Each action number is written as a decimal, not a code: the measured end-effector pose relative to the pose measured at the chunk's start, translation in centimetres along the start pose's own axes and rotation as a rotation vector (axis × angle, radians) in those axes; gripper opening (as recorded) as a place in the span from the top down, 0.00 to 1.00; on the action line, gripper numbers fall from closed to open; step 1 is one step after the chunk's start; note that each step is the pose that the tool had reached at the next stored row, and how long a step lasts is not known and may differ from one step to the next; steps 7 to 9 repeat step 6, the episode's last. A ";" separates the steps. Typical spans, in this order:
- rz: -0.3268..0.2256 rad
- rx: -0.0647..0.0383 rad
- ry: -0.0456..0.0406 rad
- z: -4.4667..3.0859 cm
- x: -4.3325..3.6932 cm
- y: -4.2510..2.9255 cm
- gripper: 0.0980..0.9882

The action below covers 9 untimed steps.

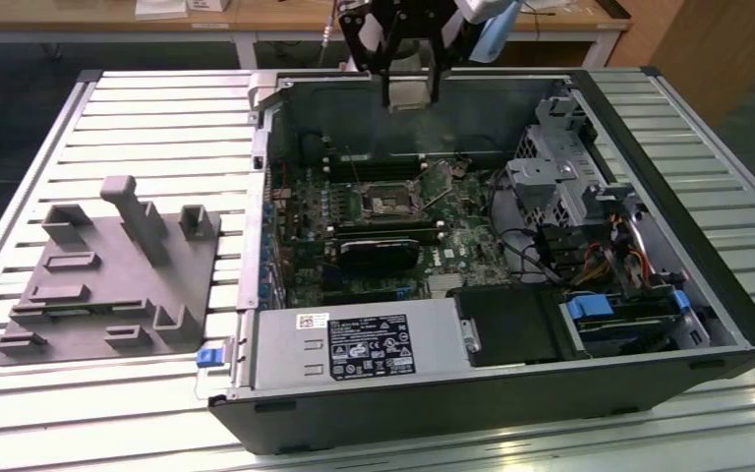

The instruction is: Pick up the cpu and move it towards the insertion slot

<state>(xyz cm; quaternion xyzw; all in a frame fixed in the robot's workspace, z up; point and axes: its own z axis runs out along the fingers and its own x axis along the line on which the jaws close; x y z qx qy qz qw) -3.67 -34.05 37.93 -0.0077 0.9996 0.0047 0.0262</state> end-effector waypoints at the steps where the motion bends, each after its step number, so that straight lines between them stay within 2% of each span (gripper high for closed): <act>1: 0.000 0.000 0.0000 0.06 0.01 0.00 0.50; 9: 0.000 0.000 0.0000 0.32 0.03 0.00 0.50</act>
